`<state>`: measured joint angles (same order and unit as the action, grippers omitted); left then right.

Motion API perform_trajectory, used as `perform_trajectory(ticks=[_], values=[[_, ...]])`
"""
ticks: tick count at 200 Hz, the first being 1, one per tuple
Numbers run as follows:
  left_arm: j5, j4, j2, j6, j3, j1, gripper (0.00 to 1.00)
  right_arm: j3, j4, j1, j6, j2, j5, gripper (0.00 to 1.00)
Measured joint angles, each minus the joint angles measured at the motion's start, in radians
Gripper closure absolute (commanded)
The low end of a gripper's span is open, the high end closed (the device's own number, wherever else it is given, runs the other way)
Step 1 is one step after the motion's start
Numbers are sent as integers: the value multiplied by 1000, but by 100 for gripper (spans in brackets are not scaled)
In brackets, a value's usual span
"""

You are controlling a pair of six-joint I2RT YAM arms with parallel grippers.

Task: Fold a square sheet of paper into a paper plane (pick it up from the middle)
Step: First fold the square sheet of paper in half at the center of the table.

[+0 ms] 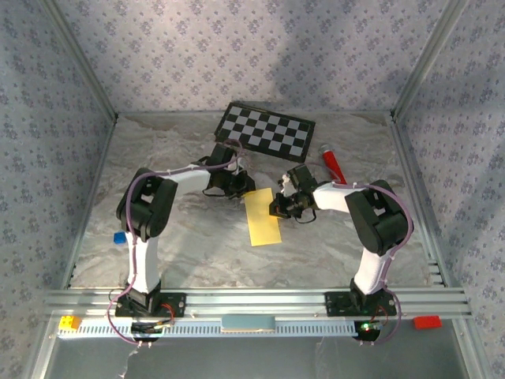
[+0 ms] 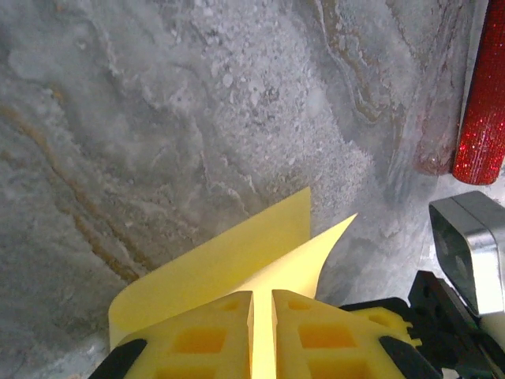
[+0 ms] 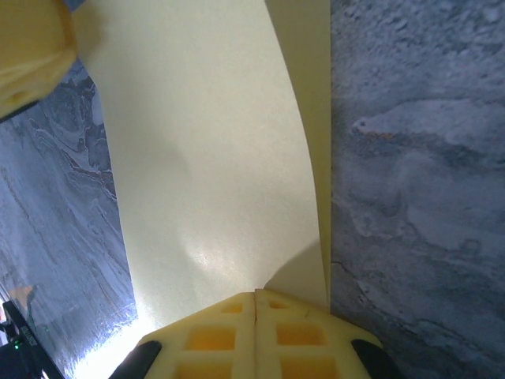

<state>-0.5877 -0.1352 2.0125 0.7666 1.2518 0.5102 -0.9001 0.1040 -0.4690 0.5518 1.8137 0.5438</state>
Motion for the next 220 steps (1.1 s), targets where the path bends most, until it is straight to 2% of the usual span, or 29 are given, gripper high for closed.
perform_trajectory(ticks=[40,162,220], values=[[0,-2,44,0,-6,-11,85,0,0,0,0,0,0,100],[37,12,45,-1,-4,-68,85,8,-10,2,-3,-3,2,100],[107,-9,-43,0,-5,-79,83,12,-15,4,-3,-5,3,100]])
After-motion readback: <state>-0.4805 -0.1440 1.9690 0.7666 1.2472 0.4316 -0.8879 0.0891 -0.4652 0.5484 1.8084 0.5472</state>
